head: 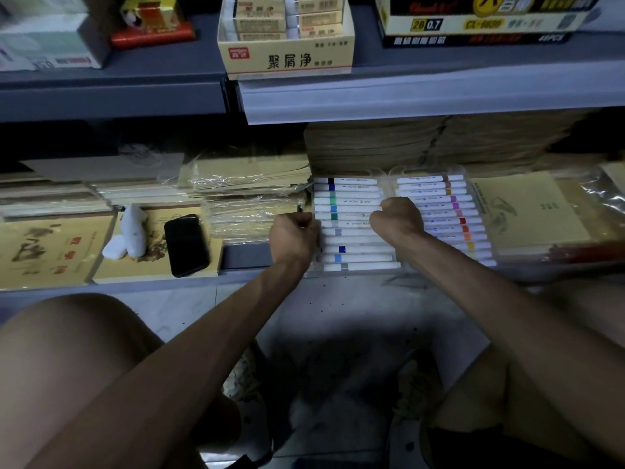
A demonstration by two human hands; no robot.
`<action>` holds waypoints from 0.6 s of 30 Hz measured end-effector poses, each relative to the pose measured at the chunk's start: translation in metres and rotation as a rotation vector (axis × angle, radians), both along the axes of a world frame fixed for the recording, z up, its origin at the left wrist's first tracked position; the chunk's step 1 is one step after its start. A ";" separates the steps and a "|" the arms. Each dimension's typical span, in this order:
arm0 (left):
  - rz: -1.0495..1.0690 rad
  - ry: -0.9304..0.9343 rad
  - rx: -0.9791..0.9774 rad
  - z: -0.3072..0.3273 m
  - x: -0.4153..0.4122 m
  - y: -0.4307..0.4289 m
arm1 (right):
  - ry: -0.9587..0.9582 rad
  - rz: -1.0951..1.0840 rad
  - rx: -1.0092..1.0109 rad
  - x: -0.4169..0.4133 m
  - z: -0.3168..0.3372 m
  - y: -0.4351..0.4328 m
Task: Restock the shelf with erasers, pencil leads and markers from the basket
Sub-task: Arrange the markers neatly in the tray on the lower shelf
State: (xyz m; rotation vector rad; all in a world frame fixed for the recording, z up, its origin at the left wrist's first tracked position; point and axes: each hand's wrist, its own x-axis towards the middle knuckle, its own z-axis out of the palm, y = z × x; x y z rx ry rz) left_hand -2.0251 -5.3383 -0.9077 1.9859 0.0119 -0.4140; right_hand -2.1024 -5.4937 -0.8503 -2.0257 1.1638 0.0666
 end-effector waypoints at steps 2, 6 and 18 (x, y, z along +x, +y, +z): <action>-0.011 -0.009 0.006 0.004 -0.001 0.001 | 0.012 0.029 0.010 0.000 0.004 0.000; -0.002 0.082 -0.057 0.004 -0.002 0.003 | 0.010 0.000 0.057 -0.001 0.004 -0.012; 0.070 0.293 -0.223 0.014 -0.017 0.012 | 0.087 0.022 -0.009 -0.043 -0.006 -0.020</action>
